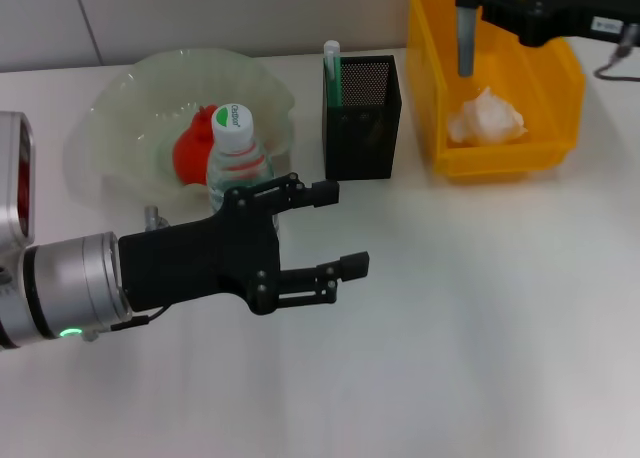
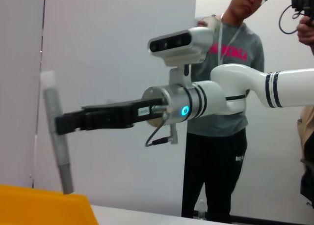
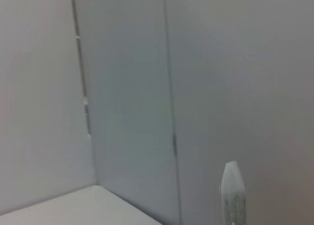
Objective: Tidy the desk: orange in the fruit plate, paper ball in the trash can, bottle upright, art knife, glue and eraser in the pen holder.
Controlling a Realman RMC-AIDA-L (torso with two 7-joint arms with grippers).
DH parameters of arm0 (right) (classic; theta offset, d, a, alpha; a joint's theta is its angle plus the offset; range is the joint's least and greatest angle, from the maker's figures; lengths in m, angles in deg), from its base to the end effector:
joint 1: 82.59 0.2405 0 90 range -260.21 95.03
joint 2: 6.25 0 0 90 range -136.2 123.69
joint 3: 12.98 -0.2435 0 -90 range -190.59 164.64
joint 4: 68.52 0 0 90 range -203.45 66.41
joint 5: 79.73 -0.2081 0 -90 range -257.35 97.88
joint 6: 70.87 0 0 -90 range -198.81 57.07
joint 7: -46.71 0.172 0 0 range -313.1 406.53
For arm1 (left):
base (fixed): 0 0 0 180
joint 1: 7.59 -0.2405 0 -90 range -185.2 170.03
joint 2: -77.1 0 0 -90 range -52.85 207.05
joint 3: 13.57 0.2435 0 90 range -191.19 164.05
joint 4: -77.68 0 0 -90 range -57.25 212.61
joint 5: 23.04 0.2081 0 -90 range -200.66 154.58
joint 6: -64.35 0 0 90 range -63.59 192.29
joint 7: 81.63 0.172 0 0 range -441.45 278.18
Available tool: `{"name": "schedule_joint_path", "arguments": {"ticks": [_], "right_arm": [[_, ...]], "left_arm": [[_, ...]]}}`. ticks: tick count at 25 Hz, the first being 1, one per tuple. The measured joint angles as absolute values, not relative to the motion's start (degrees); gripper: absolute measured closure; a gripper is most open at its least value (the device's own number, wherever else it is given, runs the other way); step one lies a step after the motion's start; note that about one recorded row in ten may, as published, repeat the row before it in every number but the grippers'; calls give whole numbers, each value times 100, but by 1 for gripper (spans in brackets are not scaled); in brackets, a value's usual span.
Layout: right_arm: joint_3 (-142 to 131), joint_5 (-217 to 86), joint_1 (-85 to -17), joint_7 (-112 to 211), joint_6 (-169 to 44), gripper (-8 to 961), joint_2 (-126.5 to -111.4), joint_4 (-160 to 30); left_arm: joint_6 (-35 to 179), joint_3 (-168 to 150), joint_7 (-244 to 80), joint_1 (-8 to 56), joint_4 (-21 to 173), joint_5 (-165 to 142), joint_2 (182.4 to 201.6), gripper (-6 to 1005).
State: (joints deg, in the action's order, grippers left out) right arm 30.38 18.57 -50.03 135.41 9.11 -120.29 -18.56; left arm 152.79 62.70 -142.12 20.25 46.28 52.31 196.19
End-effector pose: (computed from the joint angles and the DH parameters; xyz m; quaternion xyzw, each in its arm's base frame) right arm 0.1947 0.4045 0.0768 -0.8984 0.1719 0.3001 0.2708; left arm -0.1710 0.2976 -0.0657 -0.9253 -0.0641 -0.3692 0.0584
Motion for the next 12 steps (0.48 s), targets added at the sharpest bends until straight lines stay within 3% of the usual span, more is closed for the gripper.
{"name": "schedule_joint_path", "arguments": {"ticks": [12], "right_arm": [[3040,1867,-4186,12982,-146,816,-12120,-3096]], "left_arm": [[15234,6320,-14108,2034,4794,4857,19619,186]]}}
